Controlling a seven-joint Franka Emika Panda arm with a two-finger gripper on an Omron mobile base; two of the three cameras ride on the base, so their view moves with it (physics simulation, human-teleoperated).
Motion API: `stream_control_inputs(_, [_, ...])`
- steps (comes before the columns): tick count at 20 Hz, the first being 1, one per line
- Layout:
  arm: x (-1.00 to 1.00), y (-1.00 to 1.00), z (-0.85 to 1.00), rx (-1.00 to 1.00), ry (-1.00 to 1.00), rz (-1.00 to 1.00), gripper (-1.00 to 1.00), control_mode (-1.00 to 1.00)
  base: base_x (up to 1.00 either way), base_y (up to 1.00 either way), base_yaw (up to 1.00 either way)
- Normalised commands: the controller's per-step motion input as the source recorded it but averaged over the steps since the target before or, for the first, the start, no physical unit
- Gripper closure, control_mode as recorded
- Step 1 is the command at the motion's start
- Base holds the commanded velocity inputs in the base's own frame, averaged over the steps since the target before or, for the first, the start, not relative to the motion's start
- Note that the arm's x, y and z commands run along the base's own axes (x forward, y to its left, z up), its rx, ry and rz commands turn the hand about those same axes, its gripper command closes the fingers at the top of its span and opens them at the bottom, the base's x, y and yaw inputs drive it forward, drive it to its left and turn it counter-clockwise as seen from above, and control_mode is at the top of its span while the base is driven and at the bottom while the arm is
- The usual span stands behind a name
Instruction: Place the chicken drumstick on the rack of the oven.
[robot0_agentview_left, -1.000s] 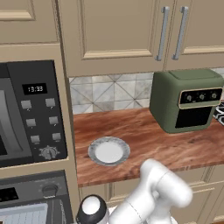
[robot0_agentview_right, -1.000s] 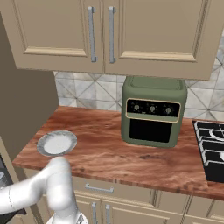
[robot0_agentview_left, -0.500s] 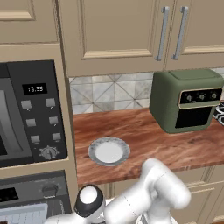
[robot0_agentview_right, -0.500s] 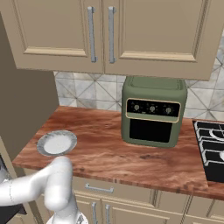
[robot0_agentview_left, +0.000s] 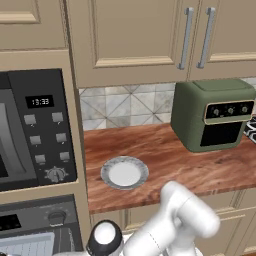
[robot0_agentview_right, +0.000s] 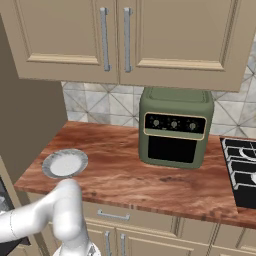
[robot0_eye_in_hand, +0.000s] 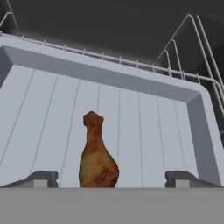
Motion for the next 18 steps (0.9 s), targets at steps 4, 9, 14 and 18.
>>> stream_control_inputs(4, [-0.81, -0.5, 0.23, 0.02, 0.0, 0.0, -1.0, -1.0, 0.0, 0.0, 0.0])
stream_control_inputs(9, [-0.75, -0.83, 0.29, 0.14, 0.0, -0.03, -1.0, -1.0, 0.0, 0.0, 0.0])
stream_control_inputs(14, [-0.52, -0.87, 0.21, 0.2, 0.0, -0.05, -1.0, -1.0, 0.0, 0.0, 0.0])
stream_control_inputs(18, [-0.21, -0.9, 0.19, 0.15, 0.03, 0.0, -1.0, -1.0, 0.0, 0.0, 0.0])
